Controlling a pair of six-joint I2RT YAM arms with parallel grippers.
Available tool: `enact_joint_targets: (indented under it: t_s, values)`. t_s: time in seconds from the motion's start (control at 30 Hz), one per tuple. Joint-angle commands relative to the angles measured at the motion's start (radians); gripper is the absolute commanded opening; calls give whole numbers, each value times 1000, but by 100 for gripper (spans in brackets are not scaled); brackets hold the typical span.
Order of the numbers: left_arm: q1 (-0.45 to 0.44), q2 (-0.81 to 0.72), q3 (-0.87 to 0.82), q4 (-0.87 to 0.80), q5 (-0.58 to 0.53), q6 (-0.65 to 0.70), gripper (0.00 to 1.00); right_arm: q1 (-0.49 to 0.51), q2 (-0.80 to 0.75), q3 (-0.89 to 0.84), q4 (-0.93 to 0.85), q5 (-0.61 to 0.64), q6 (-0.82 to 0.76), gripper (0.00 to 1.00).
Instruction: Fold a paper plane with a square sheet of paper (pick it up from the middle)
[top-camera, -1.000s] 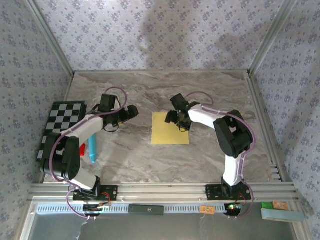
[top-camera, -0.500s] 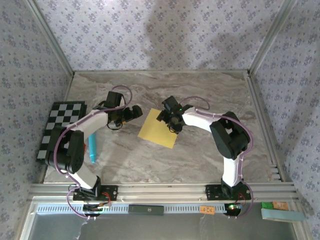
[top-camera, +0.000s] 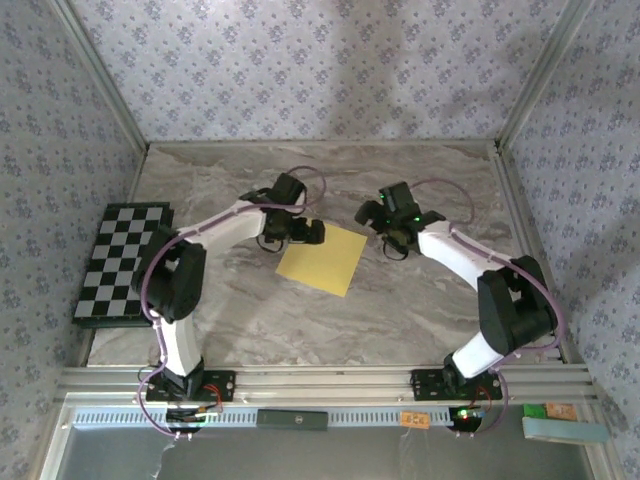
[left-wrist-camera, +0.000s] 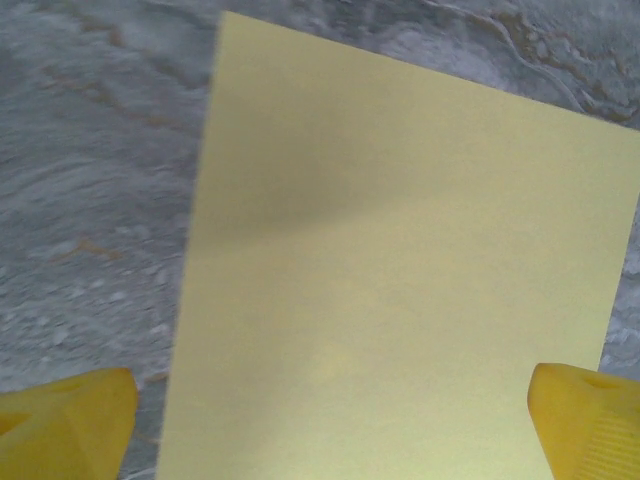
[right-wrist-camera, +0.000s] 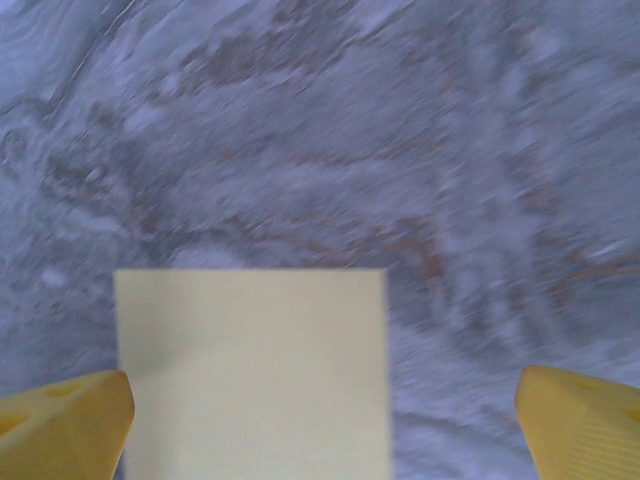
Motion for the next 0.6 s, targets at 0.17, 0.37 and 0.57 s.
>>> enact_joint_targets:
  t_s: [0.17, 0.37, 0.57]
  values:
    - [-111, 174, 244, -255, -89, 75, 94, -130, -73, -71, 28, -3, -140, 100]
    - [-160, 279, 362, -325, -124, 86, 89, -164, -76, -94, 41, -33, -139, 100]
    - [-166, 336, 424, -351, -120, 91, 85, -180, -71, -112, 57, -54, -132, 100]
